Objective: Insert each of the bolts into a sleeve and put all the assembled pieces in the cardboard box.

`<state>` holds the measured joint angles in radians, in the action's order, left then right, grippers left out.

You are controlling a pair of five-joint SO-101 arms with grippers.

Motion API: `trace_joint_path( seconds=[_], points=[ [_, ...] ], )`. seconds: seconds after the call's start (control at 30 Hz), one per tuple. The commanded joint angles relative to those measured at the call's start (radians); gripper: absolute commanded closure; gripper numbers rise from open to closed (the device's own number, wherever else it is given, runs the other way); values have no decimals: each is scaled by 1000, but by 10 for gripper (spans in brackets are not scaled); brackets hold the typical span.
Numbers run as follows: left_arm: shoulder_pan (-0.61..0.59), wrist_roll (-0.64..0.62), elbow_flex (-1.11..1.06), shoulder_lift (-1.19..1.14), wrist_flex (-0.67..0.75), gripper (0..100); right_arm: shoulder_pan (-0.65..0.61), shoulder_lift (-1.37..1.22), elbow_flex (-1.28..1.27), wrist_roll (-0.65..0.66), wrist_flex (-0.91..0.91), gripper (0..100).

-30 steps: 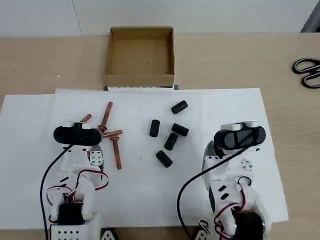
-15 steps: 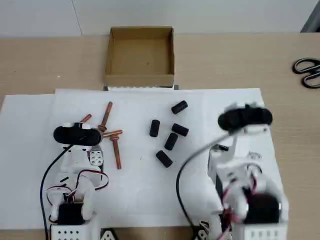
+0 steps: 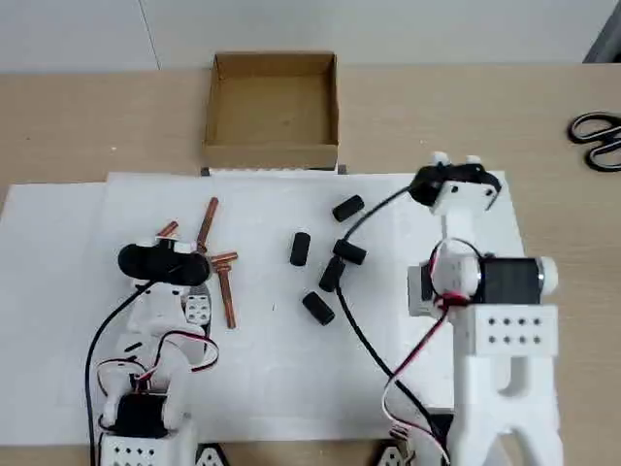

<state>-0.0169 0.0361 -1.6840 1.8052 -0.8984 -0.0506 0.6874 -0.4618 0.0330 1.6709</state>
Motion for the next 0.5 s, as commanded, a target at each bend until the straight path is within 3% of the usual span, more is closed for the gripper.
trace_joint_path(
  seconds=[0.0, 0.1, 0.47],
  points=[
    [2, 74, 39, 8, -54, 990, 4, -31, 69, 147, 5, 991],
    [-12, 204, 102, 5, -100, 990, 4, -59, 112, 206, 5, 991],
    [-9, 206, 260, 0, -221, 988, 4, -429, 302, 235, 19, 991]
  ],
)
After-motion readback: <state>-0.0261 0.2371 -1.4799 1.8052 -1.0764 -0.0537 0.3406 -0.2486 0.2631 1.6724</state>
